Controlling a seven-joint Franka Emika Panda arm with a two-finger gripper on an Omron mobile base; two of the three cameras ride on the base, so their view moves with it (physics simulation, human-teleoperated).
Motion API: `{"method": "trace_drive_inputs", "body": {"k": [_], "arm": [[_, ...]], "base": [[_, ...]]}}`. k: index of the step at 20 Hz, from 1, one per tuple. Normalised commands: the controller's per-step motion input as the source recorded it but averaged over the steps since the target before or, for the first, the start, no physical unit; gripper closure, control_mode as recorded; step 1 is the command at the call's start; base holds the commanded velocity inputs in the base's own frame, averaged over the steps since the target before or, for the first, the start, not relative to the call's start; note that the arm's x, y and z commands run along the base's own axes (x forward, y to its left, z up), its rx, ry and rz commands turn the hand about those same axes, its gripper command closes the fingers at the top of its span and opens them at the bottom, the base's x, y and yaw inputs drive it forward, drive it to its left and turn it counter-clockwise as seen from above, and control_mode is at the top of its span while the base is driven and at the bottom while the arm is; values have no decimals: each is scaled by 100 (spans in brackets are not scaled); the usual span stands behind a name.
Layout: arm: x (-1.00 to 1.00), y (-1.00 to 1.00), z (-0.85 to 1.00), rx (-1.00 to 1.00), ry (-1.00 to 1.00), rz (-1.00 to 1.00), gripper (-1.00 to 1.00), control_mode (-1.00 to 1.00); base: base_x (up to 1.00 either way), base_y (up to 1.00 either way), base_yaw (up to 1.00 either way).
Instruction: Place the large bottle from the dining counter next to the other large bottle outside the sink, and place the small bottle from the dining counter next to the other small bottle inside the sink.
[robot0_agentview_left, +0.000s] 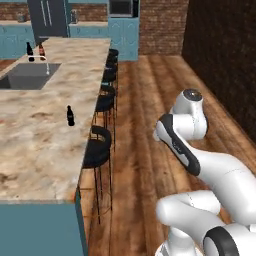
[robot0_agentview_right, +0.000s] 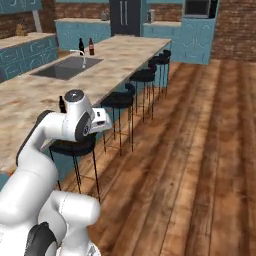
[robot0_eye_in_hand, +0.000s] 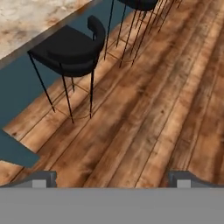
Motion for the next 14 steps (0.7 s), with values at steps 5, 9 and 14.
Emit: {"method": "trace_drive_inputs", "body": {"k": [5, 9, 14], "arm": [[0, 0, 0, 0, 0, 0, -100, 100], [0, 0, 0, 0, 0, 0, -100, 100], [0, 0, 0, 0, 0, 0, -100, 100]], "base": [[16, -67, 72], [10, -67, 73], [20, -67, 72]]}}
